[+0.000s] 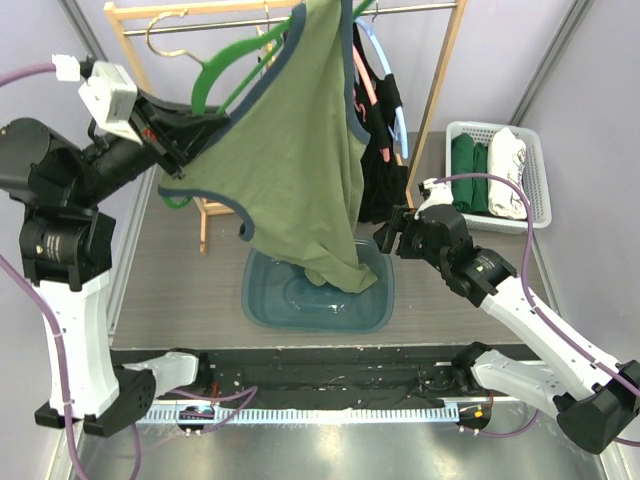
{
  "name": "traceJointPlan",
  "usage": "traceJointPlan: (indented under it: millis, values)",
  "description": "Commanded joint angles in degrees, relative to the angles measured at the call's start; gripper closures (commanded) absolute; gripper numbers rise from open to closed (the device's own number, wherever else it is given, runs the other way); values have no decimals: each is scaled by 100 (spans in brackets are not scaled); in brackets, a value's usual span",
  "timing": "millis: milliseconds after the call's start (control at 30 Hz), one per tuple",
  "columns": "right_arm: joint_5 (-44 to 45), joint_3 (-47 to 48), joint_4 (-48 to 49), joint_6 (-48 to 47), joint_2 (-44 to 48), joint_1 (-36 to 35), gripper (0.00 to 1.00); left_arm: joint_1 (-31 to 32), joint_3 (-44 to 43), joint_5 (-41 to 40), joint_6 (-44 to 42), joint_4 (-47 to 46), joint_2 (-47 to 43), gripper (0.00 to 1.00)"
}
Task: Remove the tank top from the hanger
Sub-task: Pick up the hanger from the clothesline.
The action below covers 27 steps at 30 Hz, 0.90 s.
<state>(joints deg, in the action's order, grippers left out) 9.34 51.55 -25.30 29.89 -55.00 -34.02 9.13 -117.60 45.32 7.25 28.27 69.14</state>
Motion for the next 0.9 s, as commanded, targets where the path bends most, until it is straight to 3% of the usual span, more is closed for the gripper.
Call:
traceJointPlan:
  millis: [0, 100, 233, 567, 867]
  values:
    - [33, 145, 174, -10, 25, -17, 26, -25, 298, 477, 14, 19, -682, 100]
    - [-29, 171, 166, -9, 33, -17, 26, -25, 597, 881, -30, 494, -1025, 100]
    - [-90, 250, 139, -176, 174, -17, 24, -34, 1649, 1128, -109, 732, -1605, 100]
    - [-864, 391, 192, -581, 1088, -17, 14, -25, 3874, 426, -1066, 943, -2450, 100]
    - [-1400, 435, 762, -519, 1247, -17, 12, 71, 4052, 337, -1436, 750, -2063, 100]
